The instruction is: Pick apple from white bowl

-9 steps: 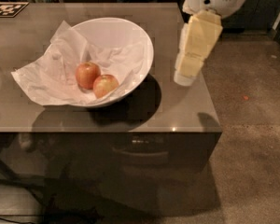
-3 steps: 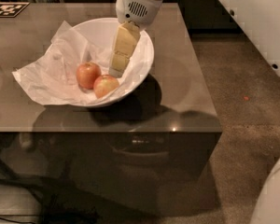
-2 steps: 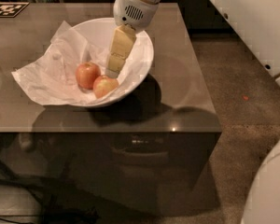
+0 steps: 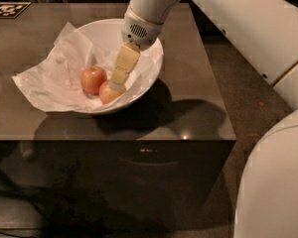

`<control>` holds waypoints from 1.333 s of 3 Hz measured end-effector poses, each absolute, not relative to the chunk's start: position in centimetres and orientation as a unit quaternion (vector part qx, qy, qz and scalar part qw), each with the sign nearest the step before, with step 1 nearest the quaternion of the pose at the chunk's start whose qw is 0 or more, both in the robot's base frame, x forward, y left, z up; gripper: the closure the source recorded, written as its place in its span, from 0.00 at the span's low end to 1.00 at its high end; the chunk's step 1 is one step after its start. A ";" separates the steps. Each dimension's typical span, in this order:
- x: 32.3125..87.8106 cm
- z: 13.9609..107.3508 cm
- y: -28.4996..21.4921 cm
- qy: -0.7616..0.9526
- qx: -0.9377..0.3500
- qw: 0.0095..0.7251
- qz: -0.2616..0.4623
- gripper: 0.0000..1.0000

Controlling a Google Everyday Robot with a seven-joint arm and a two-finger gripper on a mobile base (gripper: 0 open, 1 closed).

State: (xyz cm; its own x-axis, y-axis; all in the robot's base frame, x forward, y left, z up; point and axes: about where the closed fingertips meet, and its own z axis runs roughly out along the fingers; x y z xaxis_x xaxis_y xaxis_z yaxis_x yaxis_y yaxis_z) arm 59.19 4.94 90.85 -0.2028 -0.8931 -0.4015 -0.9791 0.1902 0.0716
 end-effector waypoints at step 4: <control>57.7 88.8 5.6 0.774 -0.602 0.144 0.132 0.00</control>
Offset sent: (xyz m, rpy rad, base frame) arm -0.0218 -0.0004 0.0059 -0.0167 -0.1147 -0.0407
